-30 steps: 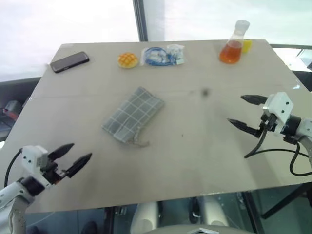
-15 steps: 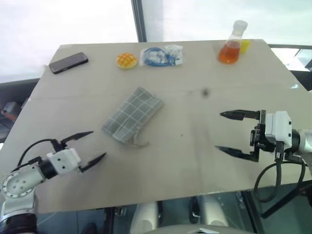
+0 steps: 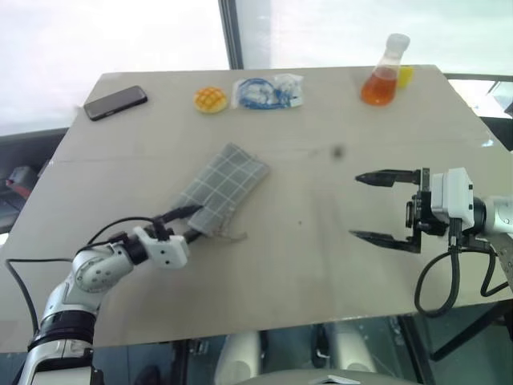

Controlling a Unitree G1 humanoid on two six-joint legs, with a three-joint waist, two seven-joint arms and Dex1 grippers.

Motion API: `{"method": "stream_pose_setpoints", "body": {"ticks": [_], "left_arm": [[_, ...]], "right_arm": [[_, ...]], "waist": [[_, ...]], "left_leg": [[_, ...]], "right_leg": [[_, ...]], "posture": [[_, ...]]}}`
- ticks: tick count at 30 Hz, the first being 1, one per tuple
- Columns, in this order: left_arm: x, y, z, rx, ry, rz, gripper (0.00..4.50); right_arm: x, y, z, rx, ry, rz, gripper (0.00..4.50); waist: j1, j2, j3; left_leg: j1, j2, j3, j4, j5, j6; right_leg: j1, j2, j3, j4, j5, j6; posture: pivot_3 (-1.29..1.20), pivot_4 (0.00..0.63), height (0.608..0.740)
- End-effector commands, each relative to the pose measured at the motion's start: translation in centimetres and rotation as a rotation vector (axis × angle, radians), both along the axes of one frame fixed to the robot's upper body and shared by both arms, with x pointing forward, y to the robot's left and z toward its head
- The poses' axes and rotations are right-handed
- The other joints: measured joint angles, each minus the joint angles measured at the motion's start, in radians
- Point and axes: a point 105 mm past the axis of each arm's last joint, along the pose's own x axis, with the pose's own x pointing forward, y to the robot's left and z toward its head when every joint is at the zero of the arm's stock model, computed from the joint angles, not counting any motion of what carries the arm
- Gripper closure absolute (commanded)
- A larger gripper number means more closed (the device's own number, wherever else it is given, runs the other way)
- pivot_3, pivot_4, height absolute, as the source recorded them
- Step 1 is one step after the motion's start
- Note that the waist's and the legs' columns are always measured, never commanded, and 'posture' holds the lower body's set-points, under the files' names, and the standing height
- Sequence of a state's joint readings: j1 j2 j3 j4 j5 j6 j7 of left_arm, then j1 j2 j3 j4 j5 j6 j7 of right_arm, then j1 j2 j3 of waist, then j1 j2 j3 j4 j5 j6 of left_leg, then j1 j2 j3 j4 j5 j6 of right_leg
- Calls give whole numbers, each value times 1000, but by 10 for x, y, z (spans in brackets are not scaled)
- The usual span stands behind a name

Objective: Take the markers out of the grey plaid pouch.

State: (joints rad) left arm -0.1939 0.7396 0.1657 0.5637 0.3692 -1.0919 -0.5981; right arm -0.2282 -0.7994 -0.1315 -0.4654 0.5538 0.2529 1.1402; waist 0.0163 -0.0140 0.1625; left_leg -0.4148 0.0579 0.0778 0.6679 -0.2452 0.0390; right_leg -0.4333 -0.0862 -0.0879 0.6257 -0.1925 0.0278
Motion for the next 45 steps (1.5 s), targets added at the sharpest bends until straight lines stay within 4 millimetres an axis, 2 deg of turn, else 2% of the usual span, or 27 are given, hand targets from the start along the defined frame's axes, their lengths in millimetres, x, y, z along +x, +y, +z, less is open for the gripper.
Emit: {"method": "stream_pose_setpoints", "body": {"ticks": [1,3,8,11,14,17,22,30,33,35,36,39,45], "left_arm": [[1,-3,3,-73,12,-3,2863],[6,-11,14,-178,11,-4,3721],[21,-42,40,-323,22,-58,3721],[28,-51,42,-323,32,-68,3721],[32,-50,39,-322,71,-56,4465],[38,-50,47,-345,40,-40,4465],[33,-63,54,-414,42,-86,4465],[21,-74,54,-420,44,-168,4465],[18,-76,53,-418,44,-190,4500],[17,-77,53,-417,42,-196,4500],[18,-78,53,-420,40,-196,4500],[18,-80,54,-423,37,-200,4500],[19,-82,55,-425,32,-203,4500]], "right_arm": [[-2,6,-1,14,59,-55,0],[-4,14,-4,39,152,-75,0],[7,42,-10,54,220,-159,0],[15,58,-9,74,239,-165,0],[18,64,-7,91,238,-171,0],[18,68,-7,99,246,-171,0],[30,81,-14,104,319,-201,0],[48,119,-30,146,516,-181,0],[53,127,-32,144,535,-186,913],[54,132,-33,146,555,-172,1702],[52,135,-33,140,572,-157,2333],[46,142,-38,110,599,-124,3729],[45,150,-43,116,644,-140,3729]], "waist": [[1,0,0],[1,2,-1],[0,1,-1],[-2,0,-1],[-4,1,-1],[-3,0,-1],[-3,0,-1],[-7,0,-1],[-5,0,-1],[-2,0,-1],[-2,0,-1],[-4,0,-1],[-6,0,-1]], "left_leg": [[0,0,-1,0,0,0],[0,0,-3,0,0,0],[-1,0,-3,1,0,0],[-1,-1,-3,2,0,0],[-1,0,-3,1,0,0],[-2,-1,-1,1,0,0],[-2,-1,1,1,0,0],[-1,0,0,1,0,0],[-2,0,1,1,0,0],[-2,-1,1,1,0,0],[-2,-1,1,1,0,0],[-2,-1,1,1,0,0],[-2,0,0,1,0,0]], "right_leg": [[0,0,0,0,0,0],[0,-1,0,0,0,-1],[0,-1,0,0,1,-2],[0,2,0,1,1,-1],[0,3,0,1,2,0],[0,3,0,1,5,-1],[0,3,0,0,5,-1],[0,5,0,1,5,-1],[0,5,0,1,5,-1],[0,4,0,1,5,-1],[0,4,0,1,5,-1],[0,4,0,1,5,-1],[0,5,0,1,5,-1]], "posture": [[0,150,740],[0,150,740],[0,150,740],[0,150,740],[0,150,740],[0,150,740],[0,150,740],[0,150,740],[0,150,740],[0,150,740],[0,150,740],[0,150,740],[0,150,740]]}}
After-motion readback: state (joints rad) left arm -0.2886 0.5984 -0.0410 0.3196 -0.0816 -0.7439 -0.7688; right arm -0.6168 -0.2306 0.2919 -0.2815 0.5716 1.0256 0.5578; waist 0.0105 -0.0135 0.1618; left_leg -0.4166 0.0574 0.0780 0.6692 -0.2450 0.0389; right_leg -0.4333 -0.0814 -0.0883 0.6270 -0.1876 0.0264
